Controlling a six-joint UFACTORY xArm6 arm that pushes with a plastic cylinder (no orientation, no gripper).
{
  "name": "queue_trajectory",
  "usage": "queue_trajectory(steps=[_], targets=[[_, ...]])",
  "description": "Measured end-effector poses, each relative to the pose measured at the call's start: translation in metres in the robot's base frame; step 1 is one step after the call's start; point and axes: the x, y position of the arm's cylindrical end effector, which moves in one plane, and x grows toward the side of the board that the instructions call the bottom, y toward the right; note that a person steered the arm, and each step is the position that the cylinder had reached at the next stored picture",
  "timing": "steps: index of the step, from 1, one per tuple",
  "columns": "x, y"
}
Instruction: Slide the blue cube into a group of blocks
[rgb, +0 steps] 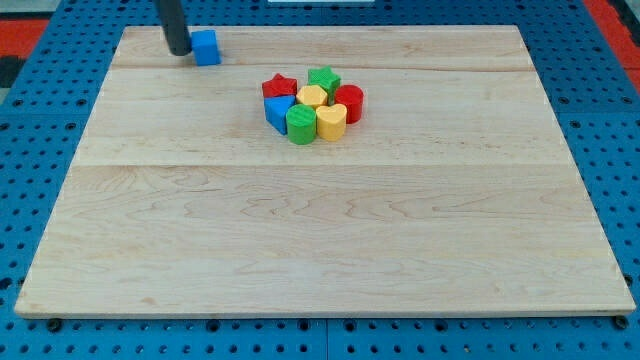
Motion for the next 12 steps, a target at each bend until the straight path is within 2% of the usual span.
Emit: queue_trajectory(steps=[4,6,12], targets=[[-0.035,0.038],[-0.035,0.093],[0.012,0.123]])
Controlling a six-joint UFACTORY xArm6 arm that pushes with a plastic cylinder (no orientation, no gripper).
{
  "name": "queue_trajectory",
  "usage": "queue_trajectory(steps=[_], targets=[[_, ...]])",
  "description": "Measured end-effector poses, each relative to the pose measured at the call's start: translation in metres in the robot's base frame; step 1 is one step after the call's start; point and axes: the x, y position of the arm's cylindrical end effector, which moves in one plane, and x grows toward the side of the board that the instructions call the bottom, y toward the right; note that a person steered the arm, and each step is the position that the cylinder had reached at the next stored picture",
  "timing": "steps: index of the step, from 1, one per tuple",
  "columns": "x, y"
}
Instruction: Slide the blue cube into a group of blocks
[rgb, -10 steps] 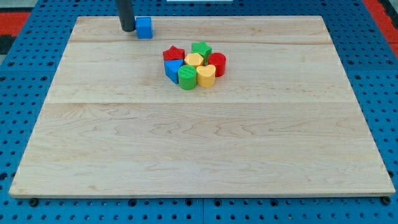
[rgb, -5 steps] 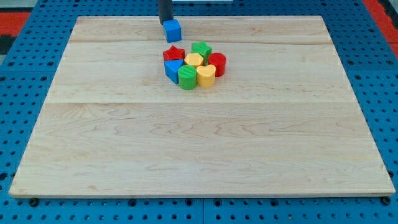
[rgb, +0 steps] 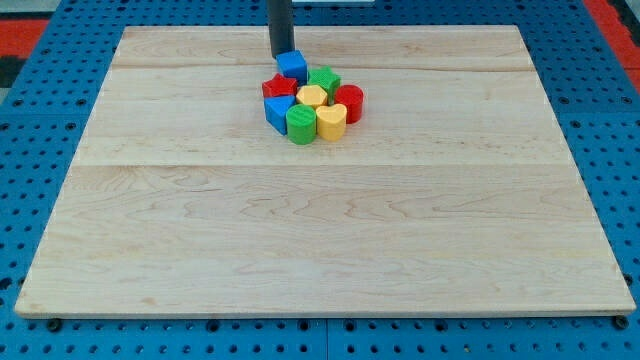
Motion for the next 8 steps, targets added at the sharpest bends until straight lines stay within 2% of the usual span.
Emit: queue_trajectory(steps=[4,8], targets=[[0.047,0.0],[0.03,0.003]])
